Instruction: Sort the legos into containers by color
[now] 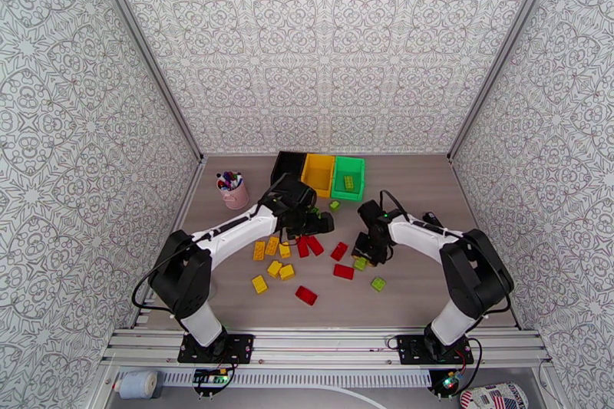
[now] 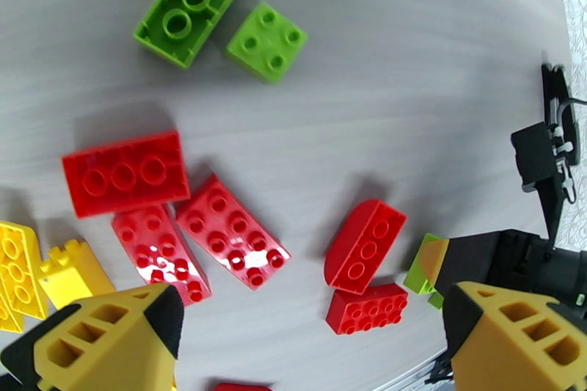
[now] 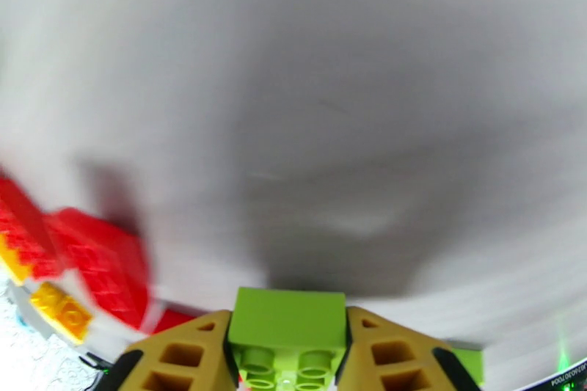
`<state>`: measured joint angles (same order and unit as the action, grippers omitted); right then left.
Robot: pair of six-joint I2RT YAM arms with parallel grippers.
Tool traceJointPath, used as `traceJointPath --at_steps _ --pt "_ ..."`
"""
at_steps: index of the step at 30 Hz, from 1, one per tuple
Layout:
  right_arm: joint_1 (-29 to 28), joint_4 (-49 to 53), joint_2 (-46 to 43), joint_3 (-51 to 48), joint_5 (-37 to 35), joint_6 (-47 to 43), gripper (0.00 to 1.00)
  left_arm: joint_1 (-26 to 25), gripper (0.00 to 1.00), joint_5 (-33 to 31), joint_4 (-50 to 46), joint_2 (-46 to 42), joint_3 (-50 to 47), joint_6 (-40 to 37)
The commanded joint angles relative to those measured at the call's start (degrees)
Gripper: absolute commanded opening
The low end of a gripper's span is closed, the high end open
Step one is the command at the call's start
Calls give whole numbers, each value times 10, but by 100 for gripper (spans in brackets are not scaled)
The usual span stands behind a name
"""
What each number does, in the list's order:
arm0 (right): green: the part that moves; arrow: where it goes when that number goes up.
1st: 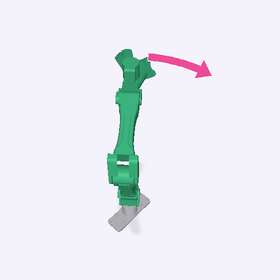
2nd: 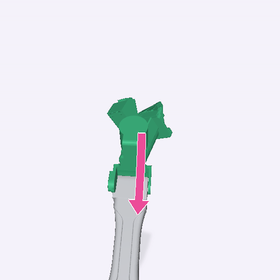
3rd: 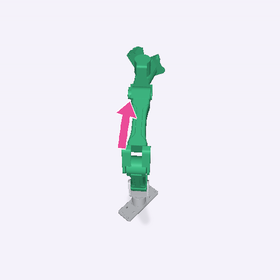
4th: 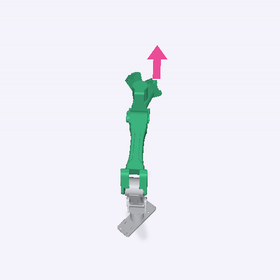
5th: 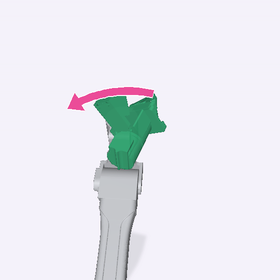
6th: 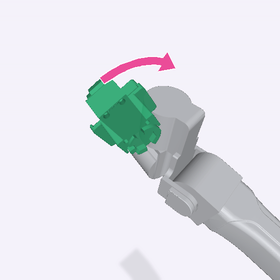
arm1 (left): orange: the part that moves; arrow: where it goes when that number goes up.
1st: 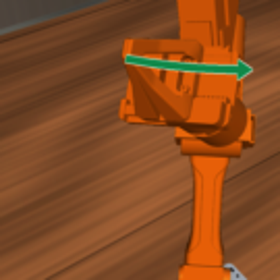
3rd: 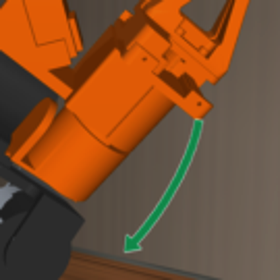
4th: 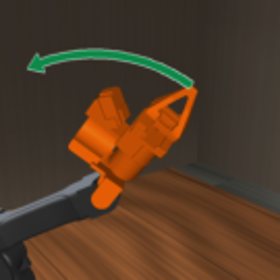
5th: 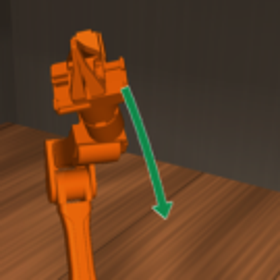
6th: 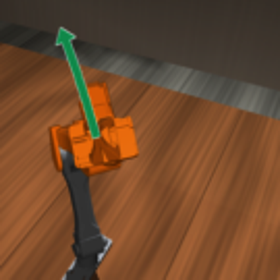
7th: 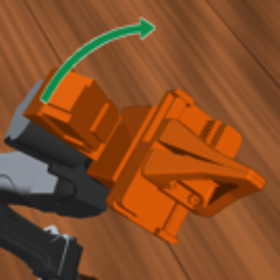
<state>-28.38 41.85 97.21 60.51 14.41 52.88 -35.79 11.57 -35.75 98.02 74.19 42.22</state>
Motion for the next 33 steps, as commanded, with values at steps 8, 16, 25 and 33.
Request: traceJointPath --at_steps 8,16,25,33 --pt "71 -27 70 151 96 -20 28 60 99 137 106 45 98 44" --pt "142 -121 142 246 164 65 28 79 99 187 163 139 202 111" --pt "172 -155 236 390 173 125 28 103 99 202 253 216 271 220" --pt "178 -139 318 520 177 145 33 116 99 195 219 227 313 203"
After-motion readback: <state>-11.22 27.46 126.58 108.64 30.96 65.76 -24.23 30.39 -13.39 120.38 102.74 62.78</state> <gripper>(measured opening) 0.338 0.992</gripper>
